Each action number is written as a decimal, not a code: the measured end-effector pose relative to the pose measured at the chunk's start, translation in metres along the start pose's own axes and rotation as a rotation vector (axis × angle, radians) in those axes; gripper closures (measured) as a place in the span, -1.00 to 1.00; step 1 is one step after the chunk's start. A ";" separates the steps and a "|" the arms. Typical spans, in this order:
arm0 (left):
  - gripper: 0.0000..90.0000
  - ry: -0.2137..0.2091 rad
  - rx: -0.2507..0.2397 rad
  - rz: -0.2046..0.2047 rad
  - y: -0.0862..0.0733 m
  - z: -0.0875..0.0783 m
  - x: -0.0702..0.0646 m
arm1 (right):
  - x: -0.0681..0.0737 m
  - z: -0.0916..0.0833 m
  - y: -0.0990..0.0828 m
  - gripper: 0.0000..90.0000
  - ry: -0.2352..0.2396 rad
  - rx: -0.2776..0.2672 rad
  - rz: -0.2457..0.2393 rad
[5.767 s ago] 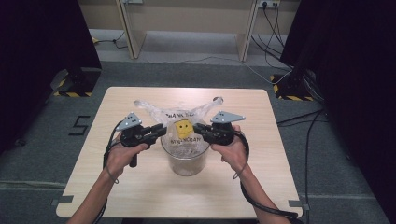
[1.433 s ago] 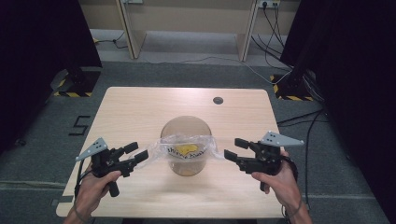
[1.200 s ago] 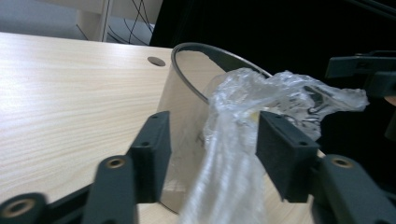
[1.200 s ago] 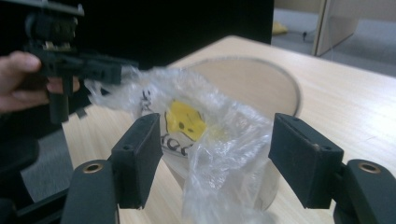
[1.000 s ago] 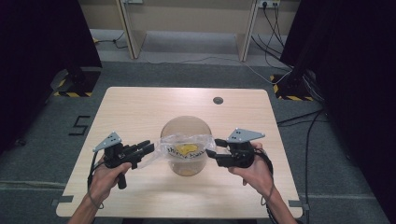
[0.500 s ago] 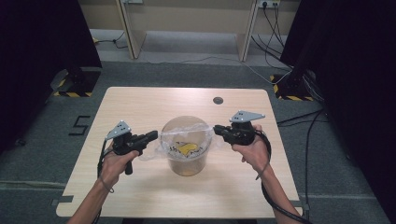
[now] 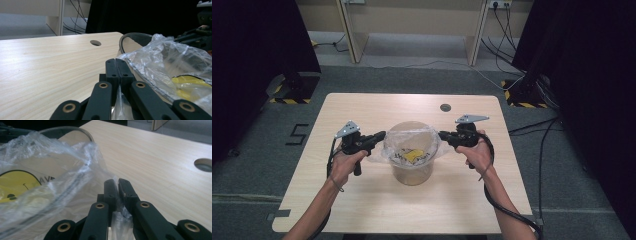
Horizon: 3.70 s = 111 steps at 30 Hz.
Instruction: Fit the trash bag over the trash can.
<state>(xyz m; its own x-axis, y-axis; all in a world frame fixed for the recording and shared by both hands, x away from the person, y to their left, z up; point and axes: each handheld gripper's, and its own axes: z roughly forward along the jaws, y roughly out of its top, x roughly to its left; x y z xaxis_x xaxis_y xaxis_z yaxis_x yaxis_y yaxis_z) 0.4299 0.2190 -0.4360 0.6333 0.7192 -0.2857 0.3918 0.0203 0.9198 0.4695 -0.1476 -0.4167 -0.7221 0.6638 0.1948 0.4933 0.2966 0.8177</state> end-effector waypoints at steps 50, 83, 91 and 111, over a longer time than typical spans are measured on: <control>0.41 0.021 0.053 -0.084 -0.023 0.007 0.024 | -0.007 0.015 -0.015 0.49 -0.040 0.026 0.046; -0.15 0.030 0.013 -0.155 -0.026 -0.071 0.005 | 0.042 -0.011 -0.041 0.81 0.026 0.071 -0.237; -0.16 -0.037 0.060 -0.065 -0.048 -0.071 -0.023 | 0.045 -0.010 -0.046 0.81 -0.004 0.106 -0.261; 0.95 -0.056 0.231 0.194 -0.071 -0.040 -0.023 | 0.054 -0.007 -0.057 1.00 -0.099 0.179 -0.434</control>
<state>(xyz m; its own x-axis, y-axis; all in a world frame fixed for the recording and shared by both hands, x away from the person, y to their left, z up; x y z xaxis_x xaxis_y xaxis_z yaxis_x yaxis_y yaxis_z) 0.3603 0.2287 -0.4839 0.7442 0.6550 -0.1306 0.3969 -0.2766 0.8752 0.3991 -0.1341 -0.4490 -0.8347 0.5117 -0.2037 0.2381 0.6687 0.7044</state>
